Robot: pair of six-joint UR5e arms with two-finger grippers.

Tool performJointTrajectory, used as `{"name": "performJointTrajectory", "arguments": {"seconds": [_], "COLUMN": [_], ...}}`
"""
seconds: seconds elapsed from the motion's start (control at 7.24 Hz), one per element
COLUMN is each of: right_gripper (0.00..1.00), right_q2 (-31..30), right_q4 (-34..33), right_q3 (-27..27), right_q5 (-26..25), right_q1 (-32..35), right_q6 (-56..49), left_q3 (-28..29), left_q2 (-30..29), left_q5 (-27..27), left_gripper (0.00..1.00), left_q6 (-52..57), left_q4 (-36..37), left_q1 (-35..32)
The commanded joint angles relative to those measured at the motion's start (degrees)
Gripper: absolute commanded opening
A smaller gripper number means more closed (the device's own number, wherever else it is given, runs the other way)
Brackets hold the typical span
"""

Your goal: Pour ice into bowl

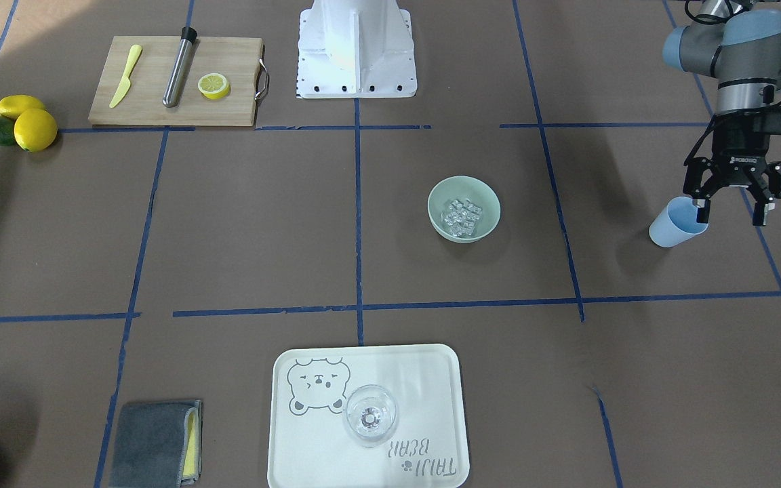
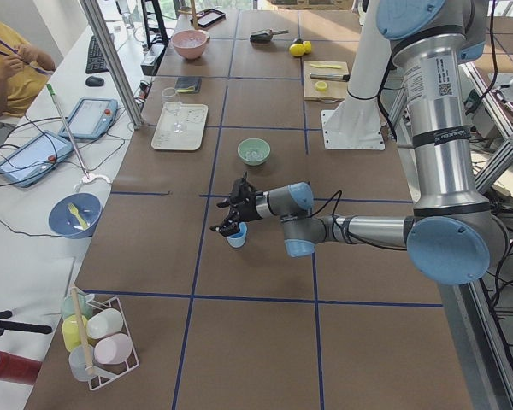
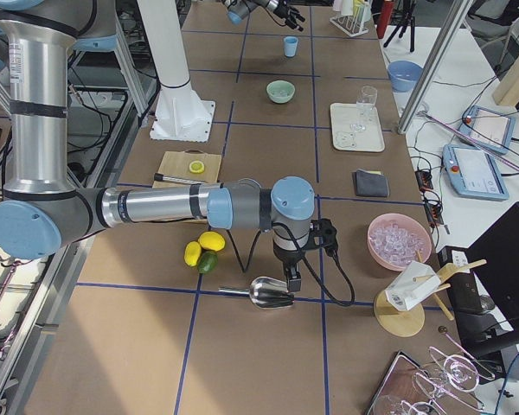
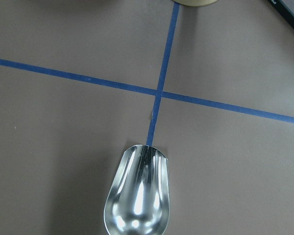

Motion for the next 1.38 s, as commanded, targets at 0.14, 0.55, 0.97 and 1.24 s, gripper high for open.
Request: {"name": "performJointTrajectory", "arguments": {"seconds": [0.14, 0.55, 0.97, 1.24], "right_gripper": [1.00, 1.00, 1.00, 1.00], "right_q2": [0.07, 0.16, -0.10, -0.02], "right_q4": [0.00, 0.00, 0.00, -0.09], "right_q3": [0.09, 0.09, 0.44, 0.44], "right_q5": [-0.01, -0.01, 0.17, 2.53], "right_q1": [0.00, 0.00, 0.00, 0.00], "right_q6": [0.07, 0.07, -0.11, -0.19], "left_q3": [-0.90, -0.99, -0.47, 2.06], "left_q2": [-4.93, -8.01, -14.35, -13.49], "left_q5": [-27.45, -37.13, -49.94, -53.77], "left_gripper": [1.00, 1.00, 1.00, 1.00], "left_q6": [26.85, 45.92, 45.94, 45.94], "left_q4": [12.33, 30.95, 68.28, 75.93], "left_q1": [-24.02, -34.95, -41.06, -42.54]}}
